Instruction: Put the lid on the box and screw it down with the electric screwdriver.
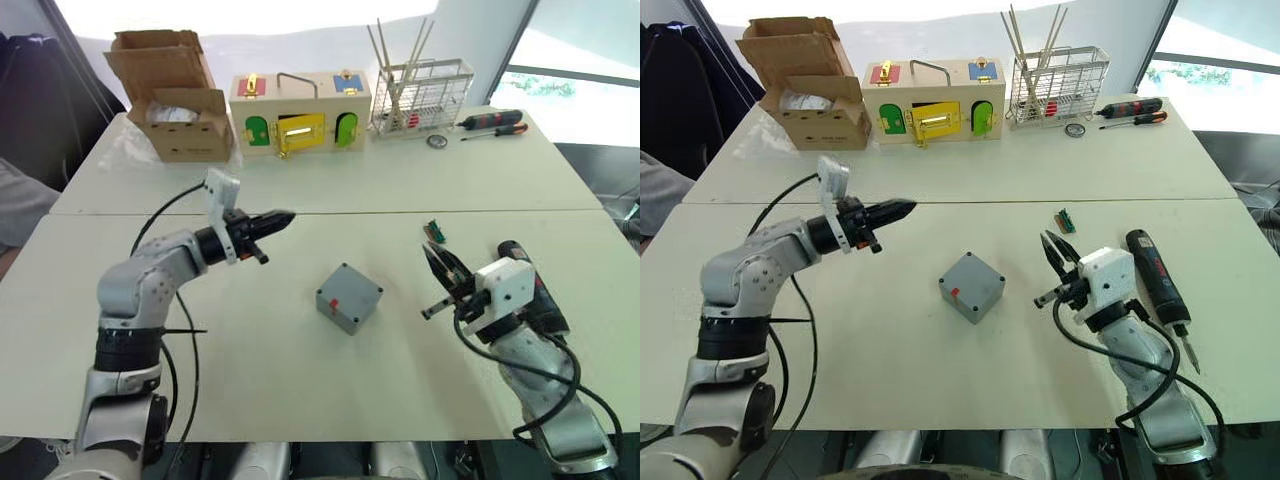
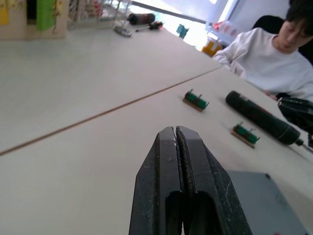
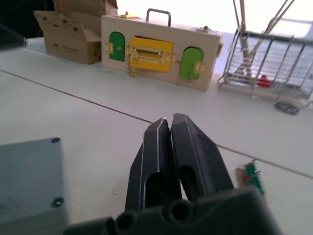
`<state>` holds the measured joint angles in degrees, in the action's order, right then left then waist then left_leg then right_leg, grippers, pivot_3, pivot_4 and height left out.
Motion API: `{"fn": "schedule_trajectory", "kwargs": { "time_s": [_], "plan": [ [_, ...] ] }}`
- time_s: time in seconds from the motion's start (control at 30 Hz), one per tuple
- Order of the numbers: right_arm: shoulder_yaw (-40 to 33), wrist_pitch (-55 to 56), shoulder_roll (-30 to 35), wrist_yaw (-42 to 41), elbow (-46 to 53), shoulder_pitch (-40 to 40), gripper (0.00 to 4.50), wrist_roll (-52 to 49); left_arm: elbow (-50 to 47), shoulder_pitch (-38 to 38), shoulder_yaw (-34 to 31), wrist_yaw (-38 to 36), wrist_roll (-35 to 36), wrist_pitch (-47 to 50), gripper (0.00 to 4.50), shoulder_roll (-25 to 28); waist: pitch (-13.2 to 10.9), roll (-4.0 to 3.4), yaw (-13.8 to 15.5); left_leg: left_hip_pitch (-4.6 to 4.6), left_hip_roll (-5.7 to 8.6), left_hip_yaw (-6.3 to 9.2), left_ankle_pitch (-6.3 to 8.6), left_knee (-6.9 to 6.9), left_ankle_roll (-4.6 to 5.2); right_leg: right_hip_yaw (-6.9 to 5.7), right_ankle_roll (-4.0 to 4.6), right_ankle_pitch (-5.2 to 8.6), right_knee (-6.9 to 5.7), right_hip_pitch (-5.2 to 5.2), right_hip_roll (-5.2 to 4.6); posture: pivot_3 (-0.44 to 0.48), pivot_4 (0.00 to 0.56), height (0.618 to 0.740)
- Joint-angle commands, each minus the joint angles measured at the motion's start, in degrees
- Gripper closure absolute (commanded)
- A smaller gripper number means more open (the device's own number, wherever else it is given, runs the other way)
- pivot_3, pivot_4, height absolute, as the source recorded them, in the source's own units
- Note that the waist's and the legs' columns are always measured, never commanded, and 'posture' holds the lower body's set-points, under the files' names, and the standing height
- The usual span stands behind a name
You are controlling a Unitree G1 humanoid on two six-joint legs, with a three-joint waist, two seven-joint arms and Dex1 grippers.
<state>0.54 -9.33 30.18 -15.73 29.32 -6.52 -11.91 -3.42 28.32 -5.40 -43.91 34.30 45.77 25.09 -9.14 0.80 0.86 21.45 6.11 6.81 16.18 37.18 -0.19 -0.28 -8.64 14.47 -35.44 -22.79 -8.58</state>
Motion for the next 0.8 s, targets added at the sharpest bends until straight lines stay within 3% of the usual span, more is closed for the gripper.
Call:
{"fn": "schedule_trajectory", "kwargs": {
  "time_s": [0.03, 0.17, 0.43, 0.8],
  "plan": [
    [-2.9, -12.57, -0.51, -2.91, 4.51, 0.31, 4.45, -11.88, -0.8, -0.42, 3.22, -1.72, -2.96, -4.34, 4.5, 0.85, -0.02, 0.0, 0.2, 0.02, 0.01, 0.02, 0.01, 0.0, 0.02, -0.02, 0.01, 0.0, 0.01, 0.0, -0.01, 0.0, 0.15, 0.74],
    [-5.53, -23.52, 1.93, -6.71, 6.3, -0.15, 4.45, -21.71, 3.91, -1.03, 9.32, -4.88, -8.61, -11.8, 4.5, 0.48, -0.03, -0.03, -0.02, 0.03, 0.02, -0.01, 0.03, 0.0, 0.05, -0.02, 0.07, -0.04, 0.05, 0.0, -0.03, 0.0, 0.15, 0.74],
    [-3.16, -32.3, 8.75, -15.23, 11.59, -5.57, 4.45, -27.66, 11.45, 0.14, 17.67, -9.25, -15.54, -20.49, 4.5, -3.09, -0.12, -0.01, -0.18, 0.1, -0.01, -0.06, 0.05, -0.02, 0.09, -0.02, 0.05, -0.05, 0.08, -0.08, -0.03, 0.0, 0.15, 0.74],
    [1.92, -32.77, 3.07, -11.04, 5.02, 2.33, 4.45, -22.03, 6.7, -3.57, 18.84, -9.77, -16.36, -18.11, 4.5, -3.23, -0.14, -0.01, -0.04, 0.08, -0.03, -0.08, 0.06, 0.02, 0.1, -0.02, 0.04, -0.05, 0.06, -0.09, -0.02, 0.0, 0.15, 0.74]
  ]
}}
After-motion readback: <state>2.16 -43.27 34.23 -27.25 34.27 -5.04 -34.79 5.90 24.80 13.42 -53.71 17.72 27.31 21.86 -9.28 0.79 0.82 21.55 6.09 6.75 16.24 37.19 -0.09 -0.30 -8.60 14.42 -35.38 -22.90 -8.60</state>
